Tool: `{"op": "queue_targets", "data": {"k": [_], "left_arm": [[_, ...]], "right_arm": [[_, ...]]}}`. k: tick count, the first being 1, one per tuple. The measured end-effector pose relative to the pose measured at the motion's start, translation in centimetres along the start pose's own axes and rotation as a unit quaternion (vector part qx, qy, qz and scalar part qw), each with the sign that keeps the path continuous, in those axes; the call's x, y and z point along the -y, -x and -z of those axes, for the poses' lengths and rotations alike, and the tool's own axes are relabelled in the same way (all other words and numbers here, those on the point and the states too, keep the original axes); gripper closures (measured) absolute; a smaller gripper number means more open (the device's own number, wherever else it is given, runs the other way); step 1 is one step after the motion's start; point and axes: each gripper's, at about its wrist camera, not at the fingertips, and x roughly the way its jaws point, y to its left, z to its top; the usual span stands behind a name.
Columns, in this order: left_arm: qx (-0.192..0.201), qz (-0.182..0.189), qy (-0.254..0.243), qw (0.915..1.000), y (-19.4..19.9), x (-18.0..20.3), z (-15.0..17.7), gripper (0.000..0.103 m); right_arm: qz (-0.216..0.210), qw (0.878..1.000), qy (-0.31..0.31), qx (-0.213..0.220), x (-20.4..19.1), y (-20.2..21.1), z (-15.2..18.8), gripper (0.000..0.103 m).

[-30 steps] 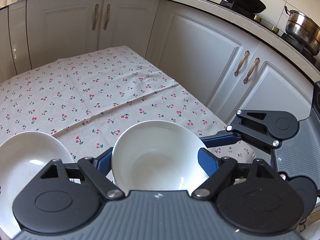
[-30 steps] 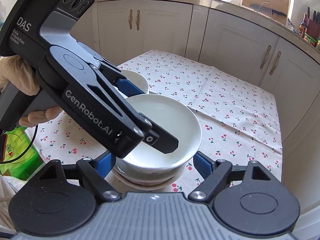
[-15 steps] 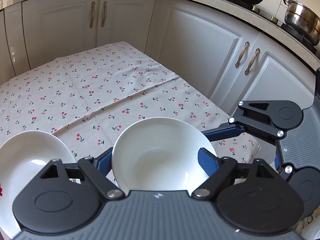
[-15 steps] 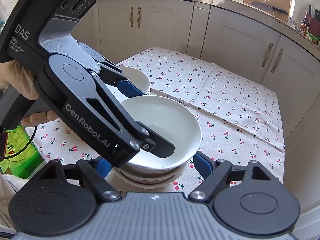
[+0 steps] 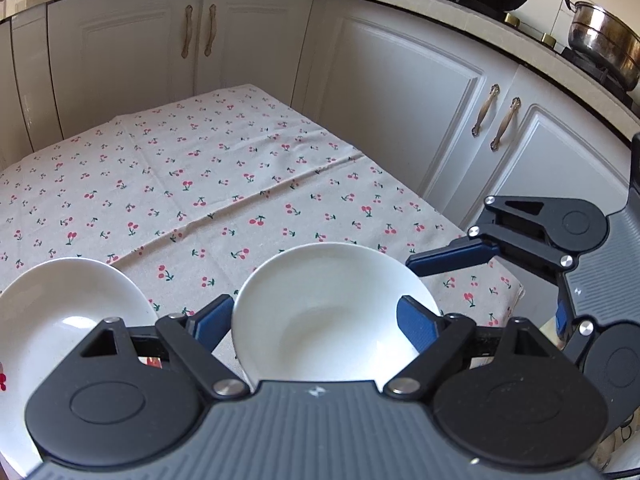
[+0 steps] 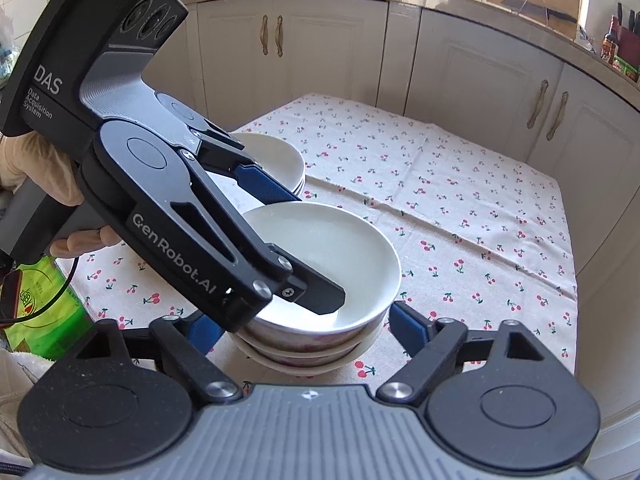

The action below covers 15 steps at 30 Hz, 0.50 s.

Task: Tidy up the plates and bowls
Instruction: 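Lower the third bowl into the stacked bowls and open the left tool, then bring both tools to the bowl stack and grip its rim from opposite sides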

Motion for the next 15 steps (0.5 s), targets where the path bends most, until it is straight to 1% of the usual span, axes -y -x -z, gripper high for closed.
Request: {"op": "queue_targets", "data": {"k": [1, 4, 8, 15], "left_arm": [[0.004, 0.000, 0.000, 1.0000, 0.3, -0.1, 0.0, 0.015], [0.010, -0.006, 0.001, 0.9999, 0.8, -0.2, 0.2, 0.015], [0.007, -0.001, 0.009, 0.9999, 1.1, -0.2, 1.0, 0.015], [0.014, -0.007, -0.002, 0.9999, 1.5, 0.7, 2.2, 0.015]], "right_arm": [[-0.002, 1.000, -0.001, 0.004, 0.0, 0.2, 0.1, 0.004], [-0.002, 1.000, -0.002, 0.005, 0.0, 0.4, 0.3, 0.003], [-0.001, 1.000, -0.007, 0.001, 0.1, 0.5, 0.8, 0.003], [0.004, 1.000, -0.020, -0.002, 0.3, 0.7, 1.6, 0.003]]}}
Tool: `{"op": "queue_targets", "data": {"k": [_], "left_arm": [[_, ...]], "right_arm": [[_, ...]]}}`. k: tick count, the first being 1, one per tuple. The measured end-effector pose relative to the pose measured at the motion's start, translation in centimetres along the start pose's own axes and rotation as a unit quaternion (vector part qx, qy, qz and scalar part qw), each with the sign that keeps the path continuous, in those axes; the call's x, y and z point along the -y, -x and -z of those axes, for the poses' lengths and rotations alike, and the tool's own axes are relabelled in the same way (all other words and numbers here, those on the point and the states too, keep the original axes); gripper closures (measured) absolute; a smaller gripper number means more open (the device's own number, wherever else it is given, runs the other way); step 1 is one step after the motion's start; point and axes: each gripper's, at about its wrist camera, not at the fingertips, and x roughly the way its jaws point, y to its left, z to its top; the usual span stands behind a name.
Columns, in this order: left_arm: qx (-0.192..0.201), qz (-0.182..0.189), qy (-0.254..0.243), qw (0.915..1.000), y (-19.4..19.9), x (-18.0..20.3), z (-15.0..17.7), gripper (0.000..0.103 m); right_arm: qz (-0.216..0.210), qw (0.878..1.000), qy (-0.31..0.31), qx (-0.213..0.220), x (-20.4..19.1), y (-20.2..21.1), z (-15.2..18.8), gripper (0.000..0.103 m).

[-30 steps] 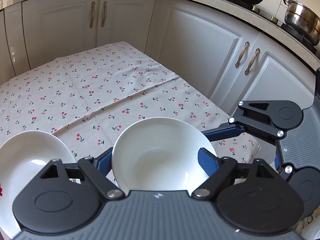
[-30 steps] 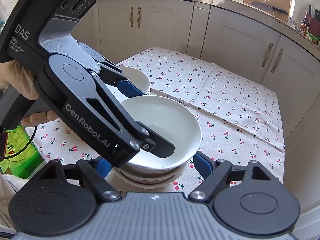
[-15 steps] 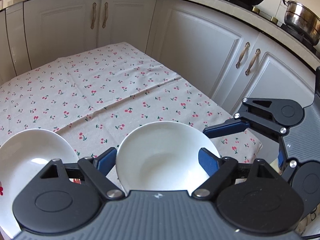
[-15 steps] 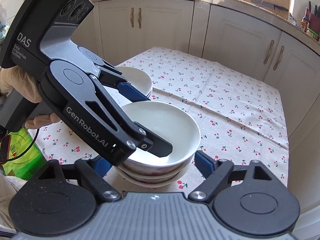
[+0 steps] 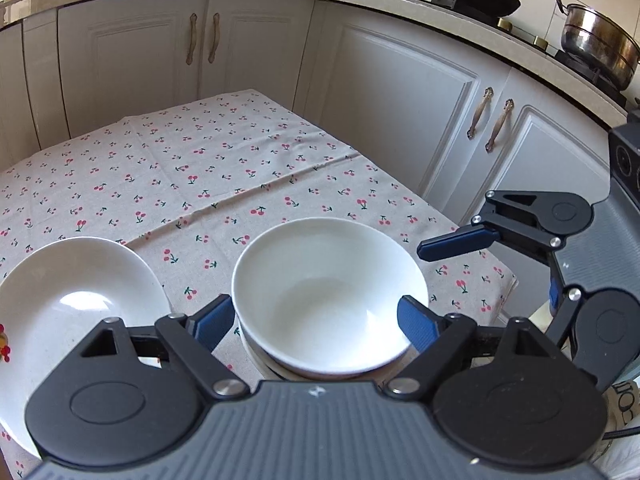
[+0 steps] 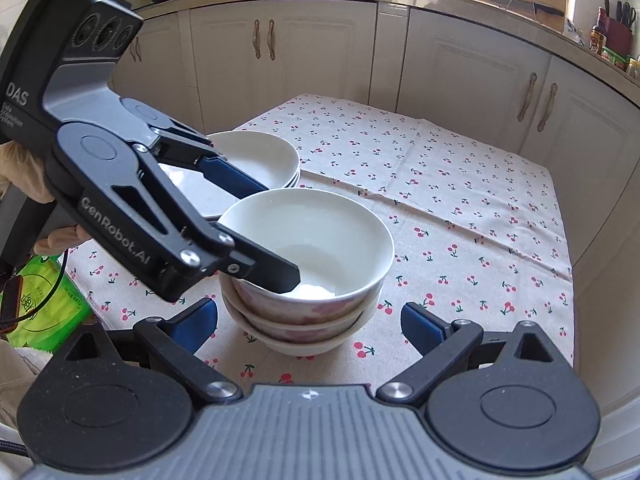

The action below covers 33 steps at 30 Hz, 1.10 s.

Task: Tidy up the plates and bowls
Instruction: 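Bring both tools to the bowl stack and grip its rim from opposite sides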

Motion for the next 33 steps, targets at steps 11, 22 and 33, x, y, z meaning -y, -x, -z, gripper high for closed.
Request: {"op": "queue_targets", "data": {"k": [11, 22, 33], "left_arm": [[0.025, 0.003, 0.011, 0.9996, 2.3, -0.2, 1.7, 0.010], [-0.046, -0.007, -0.018, 0.9988, 0.1, -0.1, 5.3, 0.010], [-0.088, -0.003, -0.063, 0.9941, -3.6, 0.7, 5.8, 0.008]], "right_arm": [[0.018, 1.000, -0.004, 0.000, 0.4, 0.1, 1.7, 0.000], [0.027, 0.998, 0.018, -0.050, 1.4, -3.6, 3.5, 0.000], [0.028, 0.996, 0.030, -0.074, 2.1, -5.6, 3.5, 0.000]]}}
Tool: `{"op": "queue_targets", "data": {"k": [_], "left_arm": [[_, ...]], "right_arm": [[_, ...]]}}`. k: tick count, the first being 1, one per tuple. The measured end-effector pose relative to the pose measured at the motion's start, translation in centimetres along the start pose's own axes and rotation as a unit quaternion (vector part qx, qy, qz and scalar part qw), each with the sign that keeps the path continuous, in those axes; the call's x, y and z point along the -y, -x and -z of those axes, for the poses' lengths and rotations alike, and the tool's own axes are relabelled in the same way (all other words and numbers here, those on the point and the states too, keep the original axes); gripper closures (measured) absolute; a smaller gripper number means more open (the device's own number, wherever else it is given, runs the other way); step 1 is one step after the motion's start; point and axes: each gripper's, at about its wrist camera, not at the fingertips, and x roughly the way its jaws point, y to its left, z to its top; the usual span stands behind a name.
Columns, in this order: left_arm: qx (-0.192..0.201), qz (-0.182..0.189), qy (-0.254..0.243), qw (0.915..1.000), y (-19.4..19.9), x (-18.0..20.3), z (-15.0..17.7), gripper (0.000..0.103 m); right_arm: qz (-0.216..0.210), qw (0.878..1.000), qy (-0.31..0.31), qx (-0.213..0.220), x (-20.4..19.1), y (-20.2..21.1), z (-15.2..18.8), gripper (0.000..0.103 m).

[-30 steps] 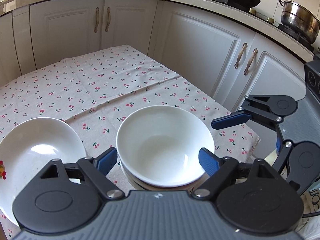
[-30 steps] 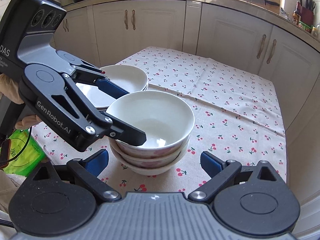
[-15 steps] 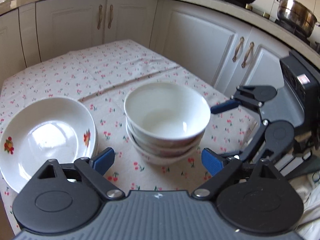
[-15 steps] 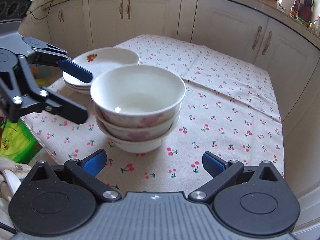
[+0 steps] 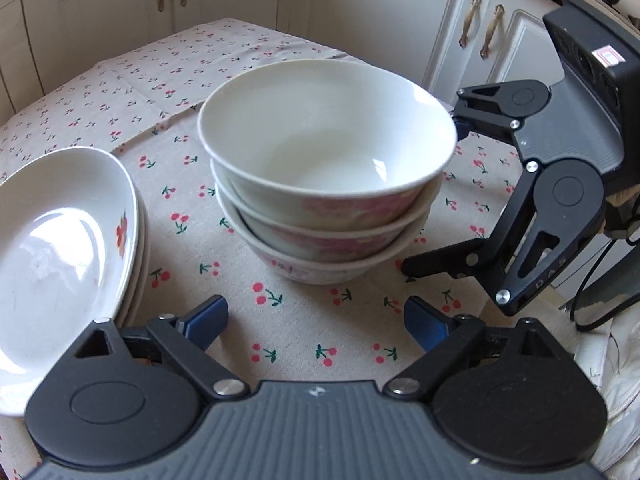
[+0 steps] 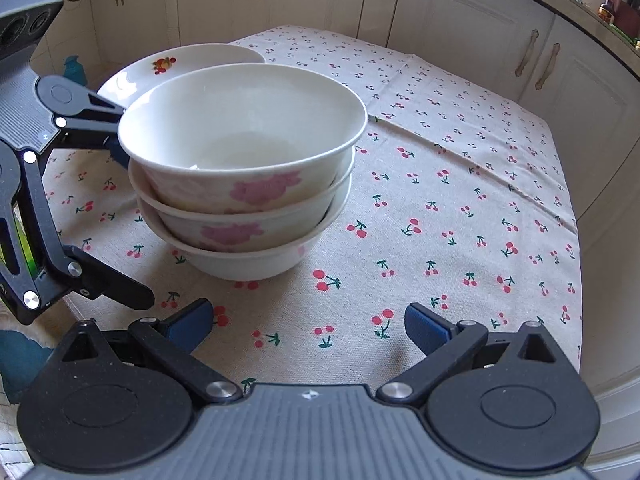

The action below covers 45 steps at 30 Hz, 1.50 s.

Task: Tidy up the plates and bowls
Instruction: 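Bring both tools to the bowl stack and grip its rim from opposite sides, then lift the bowl stack with both tools and carry it over the plate stack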

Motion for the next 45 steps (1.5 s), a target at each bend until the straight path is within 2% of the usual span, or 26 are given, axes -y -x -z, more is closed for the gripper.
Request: {"op": "queue_targets", "data": {"k": [2, 4, 6, 12, 15, 18, 25, 32, 40, 45], "left_arm": [[-0.007, 0.002, -0.020, 0.9998, -0.4, 0.6, -0.1, 0.000], [-0.010, -0.014, -0.052, 0.9985, -0.8, 1.4, 0.0, 0.000], [-0.013, -0.013, -0.046, 0.9988, -0.8, 1.5, -0.1, 0.000], [-0.026, -0.014, -0.047, 0.9985, -0.9, 1.5, -0.2, 0.000], [-0.011, -0.009, -0.043, 0.9990, -0.9, 1.3, -0.4, 0.003], [0.000, 0.002, -0.048, 0.9989, -0.8, 1.0, -0.7, 0.003], [0.006, 0.009, -0.080, 0.9967, -0.3, 0.4, -1.7, 0.003], [-0.004, 0.028, -0.114, 0.9931, 0.0, -0.7, -2.3, 0.003], [-0.005, 0.065, -0.122, 0.9904, -0.3, -1.9, -3.5, 0.005], [-0.004, 0.072, -0.136, 0.9880, -0.5, -2.1, -3.8, 0.007]], "right_arm": [[-0.007, 1.000, 0.001, 0.000, 0.2, -0.1, 0.0, 0.000], [-0.015, 1.000, -0.004, -0.001, 0.5, -0.3, 0.0, 0.000], [-0.027, 0.999, -0.016, -0.004, 1.0, -0.5, -0.1, 0.000], [-0.036, 0.999, -0.001, 0.013, 1.1, -0.5, 0.3, 0.000], [-0.038, 0.999, 0.006, 0.012, 1.1, -0.6, 0.0, 0.000], [-0.040, 0.998, 0.041, 0.023, 0.9, -0.4, -0.3, 0.000], [-0.081, 0.988, 0.126, 0.042, 1.1, 0.1, -2.1, 0.005], [-0.119, 0.973, 0.193, 0.029, 0.8, 0.0, -3.4, 0.010], [-0.142, 0.970, 0.194, 0.017, 1.1, -0.2, -4.1, 0.010], [-0.154, 0.970, 0.187, 0.019, 1.2, 0.1, -4.5, 0.010]]}}
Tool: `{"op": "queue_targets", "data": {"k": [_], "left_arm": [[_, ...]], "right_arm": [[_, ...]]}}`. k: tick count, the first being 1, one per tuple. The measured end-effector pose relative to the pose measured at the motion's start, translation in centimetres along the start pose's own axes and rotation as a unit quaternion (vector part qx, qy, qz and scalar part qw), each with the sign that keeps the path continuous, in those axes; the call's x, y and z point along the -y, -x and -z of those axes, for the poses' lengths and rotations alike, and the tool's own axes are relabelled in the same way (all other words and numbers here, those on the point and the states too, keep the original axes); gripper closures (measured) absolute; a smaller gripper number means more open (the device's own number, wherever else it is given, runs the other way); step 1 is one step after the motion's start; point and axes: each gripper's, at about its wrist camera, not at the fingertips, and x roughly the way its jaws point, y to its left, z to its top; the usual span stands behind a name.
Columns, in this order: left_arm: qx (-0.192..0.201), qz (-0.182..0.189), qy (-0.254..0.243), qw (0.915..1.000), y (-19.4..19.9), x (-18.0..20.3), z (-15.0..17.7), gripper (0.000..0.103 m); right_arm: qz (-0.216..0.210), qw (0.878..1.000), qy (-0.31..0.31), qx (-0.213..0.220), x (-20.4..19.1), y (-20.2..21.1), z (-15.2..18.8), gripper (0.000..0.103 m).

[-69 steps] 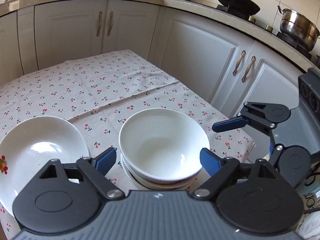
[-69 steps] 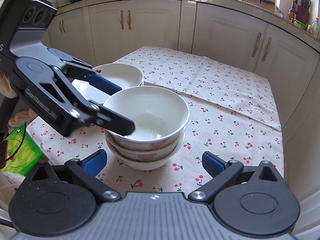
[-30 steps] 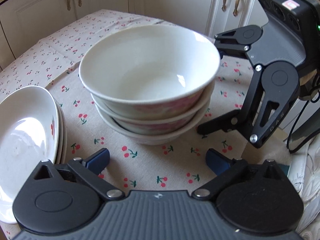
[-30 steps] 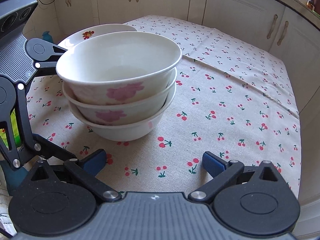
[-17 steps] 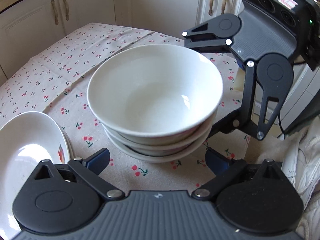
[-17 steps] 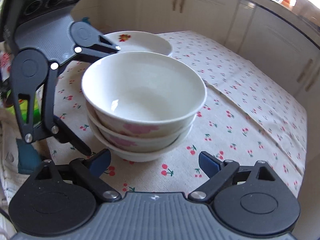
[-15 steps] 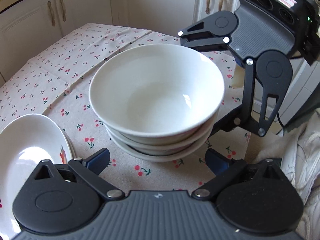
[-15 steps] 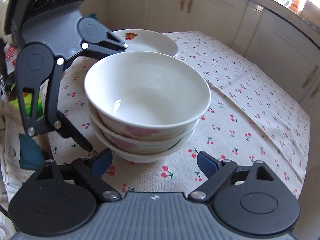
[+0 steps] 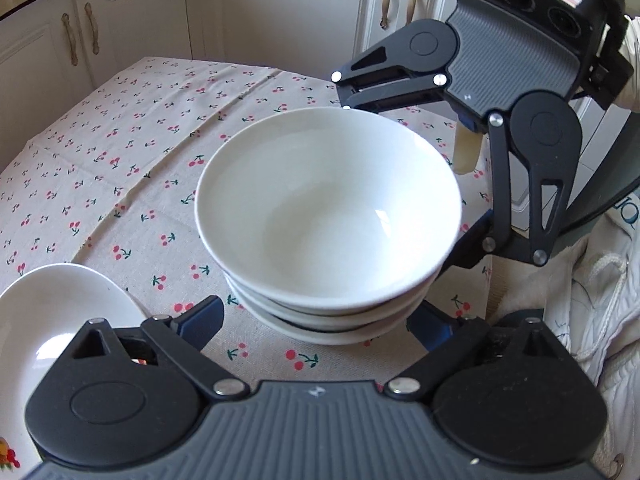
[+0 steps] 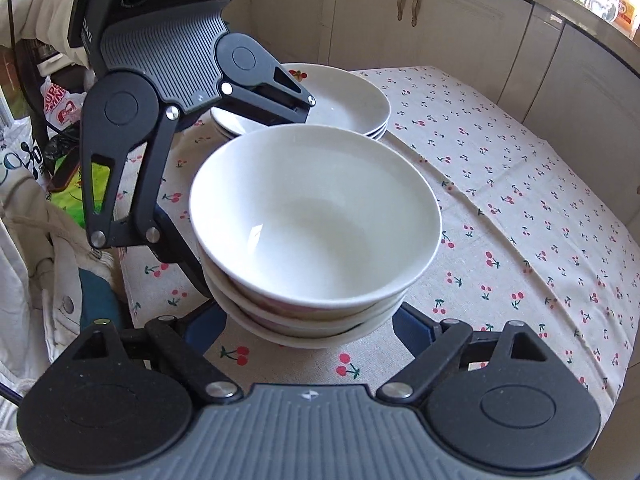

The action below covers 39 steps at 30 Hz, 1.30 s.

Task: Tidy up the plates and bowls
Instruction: 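Lift the bowl stack with both tools and carry it over the plate stack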

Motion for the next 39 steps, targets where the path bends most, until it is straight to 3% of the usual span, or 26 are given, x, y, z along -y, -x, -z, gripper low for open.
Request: {"op": "queue_targets", "data": {"k": [15, 39], "left_arm": [[0.000, 0.025, -0.034, 0.9991, 0.1, 0.1, -0.2, 0.016], [-0.024, 0.044, -0.059, 0.9970, -0.6, -0.6, -1.1, 0.016]], "right_arm": [[-0.002, 1.000, 0.000, -0.009, 0.0, 0.0, -0.2, 0.012], [-0.006, 1.000, 0.004, -0.027, 0.2, -0.4, -0.9, 0.012]]}}
